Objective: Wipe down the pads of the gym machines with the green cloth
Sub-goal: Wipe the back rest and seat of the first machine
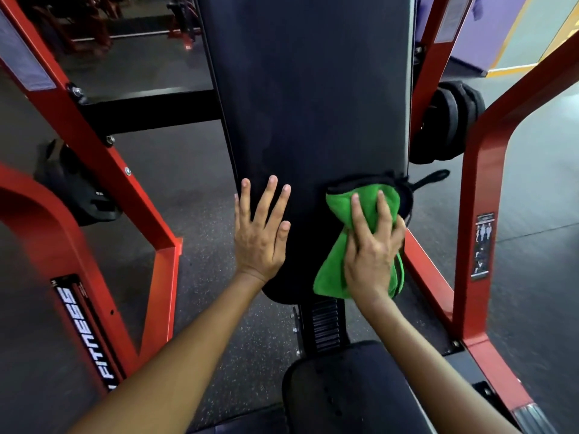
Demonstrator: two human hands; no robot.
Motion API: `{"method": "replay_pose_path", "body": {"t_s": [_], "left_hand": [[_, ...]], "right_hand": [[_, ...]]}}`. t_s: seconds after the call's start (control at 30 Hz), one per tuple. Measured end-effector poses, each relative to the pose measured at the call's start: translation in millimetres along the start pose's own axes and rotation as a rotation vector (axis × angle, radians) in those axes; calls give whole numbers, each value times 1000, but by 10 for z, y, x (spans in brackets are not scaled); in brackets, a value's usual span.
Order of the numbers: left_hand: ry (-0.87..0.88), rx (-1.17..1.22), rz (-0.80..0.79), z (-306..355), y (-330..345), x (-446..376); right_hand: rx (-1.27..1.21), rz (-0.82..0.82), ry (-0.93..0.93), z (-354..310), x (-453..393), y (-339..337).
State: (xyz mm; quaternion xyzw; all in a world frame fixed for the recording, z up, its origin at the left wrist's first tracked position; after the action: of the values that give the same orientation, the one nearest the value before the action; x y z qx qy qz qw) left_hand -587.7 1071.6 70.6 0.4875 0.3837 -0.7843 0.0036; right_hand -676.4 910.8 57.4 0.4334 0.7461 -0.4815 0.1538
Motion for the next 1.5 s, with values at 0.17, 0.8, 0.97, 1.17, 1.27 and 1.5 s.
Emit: {"method": "replay_pose_path", "body": {"t_s": [0.17, 0.8, 0.97, 1.17, 1.27, 1.5], "left_hand": [[13, 33, 16, 4, -16, 6], [-35, 58, -91, 17, -148, -12], [-68, 99, -80, 27, -255, -43], [-92, 148, -100, 46, -333, -66], [-67, 157, -125, 43, -357, -65], [-381, 202, -21, -111, -410, 357]], "right_hand": [[126, -86, -326, -396, 588, 183], [64, -138, -267, -226, 585, 93], [29, -49, -91, -528, 270, 94], [211, -189, -693, -837, 1007, 331], [214, -219, -760, -680, 865, 251], [155, -137, -506, -943, 17, 105]]}}
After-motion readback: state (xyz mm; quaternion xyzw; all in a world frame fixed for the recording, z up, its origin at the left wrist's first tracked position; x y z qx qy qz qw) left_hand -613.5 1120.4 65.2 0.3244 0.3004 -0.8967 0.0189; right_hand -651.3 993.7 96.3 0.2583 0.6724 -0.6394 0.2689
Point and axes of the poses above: each hand's wrist, its own x-axis away from the middle knuckle, its own y-axis out of the palm, z = x × y, the point moved 10 cm from there along -x, towards the middle knuckle
